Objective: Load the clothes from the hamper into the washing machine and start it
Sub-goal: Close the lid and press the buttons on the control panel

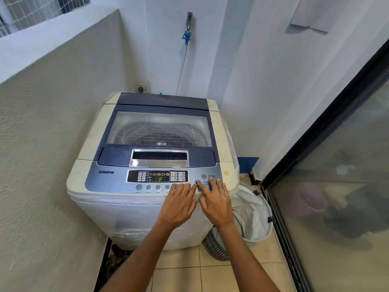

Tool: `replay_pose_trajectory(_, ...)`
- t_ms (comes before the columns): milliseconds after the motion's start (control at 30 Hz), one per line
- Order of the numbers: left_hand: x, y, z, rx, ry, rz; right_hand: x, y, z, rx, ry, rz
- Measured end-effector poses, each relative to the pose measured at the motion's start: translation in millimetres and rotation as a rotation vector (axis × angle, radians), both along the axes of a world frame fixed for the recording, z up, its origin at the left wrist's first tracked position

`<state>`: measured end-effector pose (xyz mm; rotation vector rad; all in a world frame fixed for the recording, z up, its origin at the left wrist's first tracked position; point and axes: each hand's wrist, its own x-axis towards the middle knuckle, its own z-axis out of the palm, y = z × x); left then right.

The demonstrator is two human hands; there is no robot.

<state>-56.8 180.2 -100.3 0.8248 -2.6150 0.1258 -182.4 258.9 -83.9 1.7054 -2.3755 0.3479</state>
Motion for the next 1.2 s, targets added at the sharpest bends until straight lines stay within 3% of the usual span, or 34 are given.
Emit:
replay_pose_trajectory(233,-5,6,-7,-0.029,0.085,0.055,1,-3,2,0.012,0.001,-0.026)
replay_pose_trajectory(767,-2,5,-11,-0.034,0.076,0.046,1,-10,10,0.171,0.132,-0.028)
replay_pose_trajectory(1200,13,-4,1,-0.011,0.064,-0.060,4,-4,4,0.087,0.119,-0.019)
